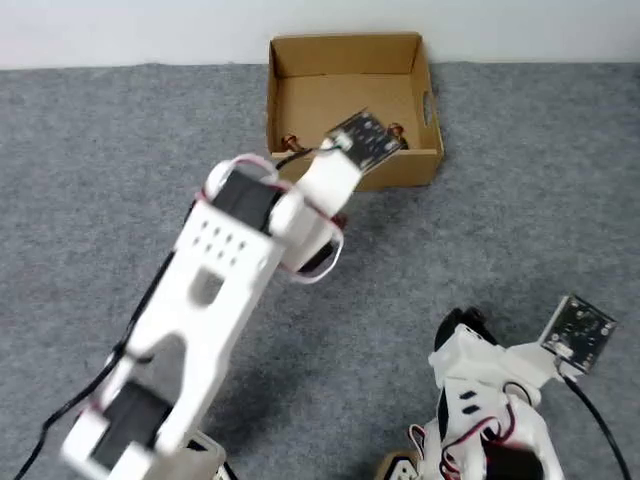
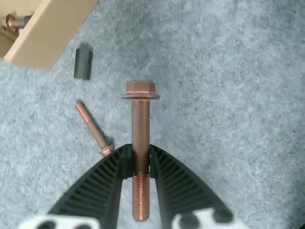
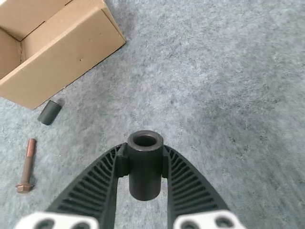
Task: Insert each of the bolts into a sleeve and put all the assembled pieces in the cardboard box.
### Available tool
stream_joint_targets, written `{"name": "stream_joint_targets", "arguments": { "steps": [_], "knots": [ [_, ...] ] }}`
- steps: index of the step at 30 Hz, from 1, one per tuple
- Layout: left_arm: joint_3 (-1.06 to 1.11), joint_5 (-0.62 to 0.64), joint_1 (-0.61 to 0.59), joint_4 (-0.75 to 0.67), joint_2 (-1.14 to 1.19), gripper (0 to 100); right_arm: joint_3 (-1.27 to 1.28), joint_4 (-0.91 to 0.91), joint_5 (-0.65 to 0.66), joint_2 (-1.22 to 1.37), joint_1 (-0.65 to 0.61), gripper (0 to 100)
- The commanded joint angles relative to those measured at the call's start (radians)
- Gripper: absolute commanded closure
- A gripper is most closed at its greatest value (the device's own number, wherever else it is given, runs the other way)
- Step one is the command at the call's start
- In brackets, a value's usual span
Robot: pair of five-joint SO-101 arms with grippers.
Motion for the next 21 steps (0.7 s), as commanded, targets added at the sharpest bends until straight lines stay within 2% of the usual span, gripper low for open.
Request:
{"name": "stream_joint_targets", "arguments": {
  "steps": [1,6,10,14,21],
  "knots": [
    [0.219,0.006,-0.005,-0.106,-0.279,100,-0.091,0.059,0.003,-0.001,0.002,99.1],
    [0.590,0.011,-0.005,-0.299,-0.637,100,-0.110,0.077,0.003,-0.001,0.004,99.1],
    [0.794,0.089,-0.005,-0.396,-0.868,99,-0.110,0.073,0.011,-0.001,-0.007,99.1],
    [0.892,0.132,-0.006,-0.414,-0.980,94,-0.110,0.064,0.049,-0.001,-0.134,99.1],
    [0.915,0.137,-0.006,-0.410,-1.079,94,-0.103,-0.048,0.219,0.001,-0.361,99.1]
  ]
}}
